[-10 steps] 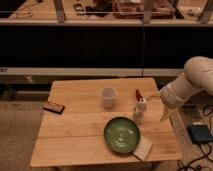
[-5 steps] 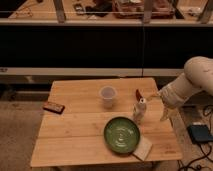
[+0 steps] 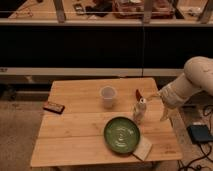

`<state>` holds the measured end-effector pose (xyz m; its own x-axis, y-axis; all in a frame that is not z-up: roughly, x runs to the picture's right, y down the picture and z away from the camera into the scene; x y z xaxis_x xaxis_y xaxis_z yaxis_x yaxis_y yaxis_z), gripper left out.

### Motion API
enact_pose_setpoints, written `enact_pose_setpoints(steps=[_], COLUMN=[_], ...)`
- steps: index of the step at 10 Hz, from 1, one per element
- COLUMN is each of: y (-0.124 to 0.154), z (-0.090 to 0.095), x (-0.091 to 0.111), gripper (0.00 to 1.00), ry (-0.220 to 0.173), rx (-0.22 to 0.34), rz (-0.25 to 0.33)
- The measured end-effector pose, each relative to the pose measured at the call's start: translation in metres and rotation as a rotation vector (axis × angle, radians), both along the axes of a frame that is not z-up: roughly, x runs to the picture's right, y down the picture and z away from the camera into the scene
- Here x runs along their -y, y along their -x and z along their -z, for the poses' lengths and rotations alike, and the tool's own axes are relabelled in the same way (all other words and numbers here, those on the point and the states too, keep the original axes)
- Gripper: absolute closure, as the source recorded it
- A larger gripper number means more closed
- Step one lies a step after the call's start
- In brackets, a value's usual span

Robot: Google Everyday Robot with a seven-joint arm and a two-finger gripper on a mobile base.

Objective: Place the ceramic cup in the ceramic bowl

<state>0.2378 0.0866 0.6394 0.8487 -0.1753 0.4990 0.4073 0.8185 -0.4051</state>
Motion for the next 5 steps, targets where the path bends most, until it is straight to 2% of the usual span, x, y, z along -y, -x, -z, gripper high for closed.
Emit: enact_pose_setpoints(steps=[4, 5], y=[0.0, -0.001], z=[0.0, 0.0], x=[0.002, 0.013], gripper=[0.35, 0.35], ry=[-0.004, -0.037], rx=[-0.003, -0.009], rz=[0.002, 0.012])
